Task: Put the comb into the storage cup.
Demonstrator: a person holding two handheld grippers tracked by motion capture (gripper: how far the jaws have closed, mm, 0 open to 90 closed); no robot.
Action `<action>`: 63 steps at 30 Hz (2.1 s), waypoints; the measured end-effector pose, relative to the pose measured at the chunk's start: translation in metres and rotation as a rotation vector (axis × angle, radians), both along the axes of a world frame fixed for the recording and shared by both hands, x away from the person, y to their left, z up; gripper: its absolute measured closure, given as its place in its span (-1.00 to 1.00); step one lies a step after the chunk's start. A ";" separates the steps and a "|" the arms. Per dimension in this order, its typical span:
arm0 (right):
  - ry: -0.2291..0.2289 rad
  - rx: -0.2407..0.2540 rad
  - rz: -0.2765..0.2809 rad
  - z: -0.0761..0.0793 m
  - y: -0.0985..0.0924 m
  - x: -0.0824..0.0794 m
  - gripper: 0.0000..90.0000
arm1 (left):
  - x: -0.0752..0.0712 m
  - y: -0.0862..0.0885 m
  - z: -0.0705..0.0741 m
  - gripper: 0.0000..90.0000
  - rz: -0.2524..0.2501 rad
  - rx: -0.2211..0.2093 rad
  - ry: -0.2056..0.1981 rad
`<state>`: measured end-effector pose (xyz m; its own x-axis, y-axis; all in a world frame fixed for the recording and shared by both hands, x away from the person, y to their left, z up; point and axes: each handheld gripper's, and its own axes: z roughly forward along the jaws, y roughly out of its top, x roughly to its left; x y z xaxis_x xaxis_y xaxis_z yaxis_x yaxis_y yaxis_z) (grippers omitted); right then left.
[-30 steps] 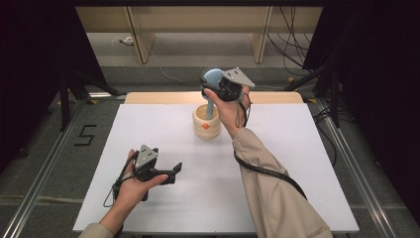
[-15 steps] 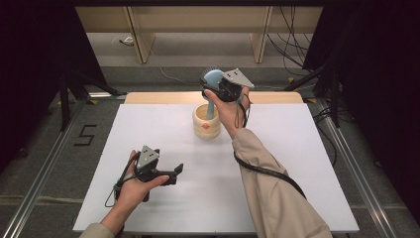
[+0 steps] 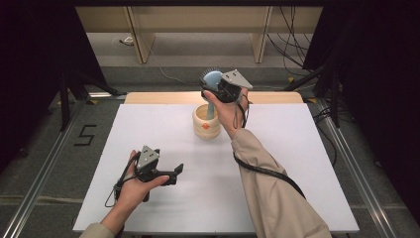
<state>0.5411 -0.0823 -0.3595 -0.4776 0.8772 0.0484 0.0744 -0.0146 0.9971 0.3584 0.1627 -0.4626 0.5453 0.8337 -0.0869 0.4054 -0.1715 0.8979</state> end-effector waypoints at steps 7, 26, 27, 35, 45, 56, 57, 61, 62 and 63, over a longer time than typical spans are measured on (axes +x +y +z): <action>0.002 0.000 0.002 -0.002 0.002 0.001 -0.52 | 0.000 0.000 0.001 -1.00 0.004 -0.003 -0.008; 0.008 -0.004 0.003 -0.009 0.006 0.001 -0.52 | 0.000 0.001 0.002 -1.00 0.005 -0.002 -0.011; 0.009 -0.004 0.004 -0.009 0.006 0.001 -0.52 | 0.000 0.001 0.002 -1.00 0.005 -0.003 -0.011; 0.006 -0.008 0.006 -0.010 0.007 0.000 -0.52 | 0.000 0.001 0.001 -1.00 0.003 -0.001 -0.007; 0.004 -0.015 0.004 -0.012 0.006 0.000 -0.52 | 0.001 0.000 0.000 -1.00 0.002 0.002 -0.007; 0.002 -0.024 0.004 -0.013 0.006 0.001 -0.52 | 0.001 0.001 0.001 -1.00 0.002 0.002 -0.009; 0.001 -0.028 0.004 -0.013 0.006 0.001 -0.52 | 0.001 0.001 0.001 -1.00 0.003 0.001 -0.007; 0.002 -0.028 0.006 -0.016 0.007 0.001 -0.52 | 0.001 0.001 0.000 -1.00 0.000 0.003 -0.007; 0.003 -0.028 0.007 -0.017 0.007 0.001 -0.52 | 0.001 0.001 0.000 -1.00 0.000 0.005 -0.008; 0.004 -0.029 0.007 -0.017 0.007 0.001 -0.52 | 0.001 0.000 0.000 -1.00 0.000 0.004 -0.008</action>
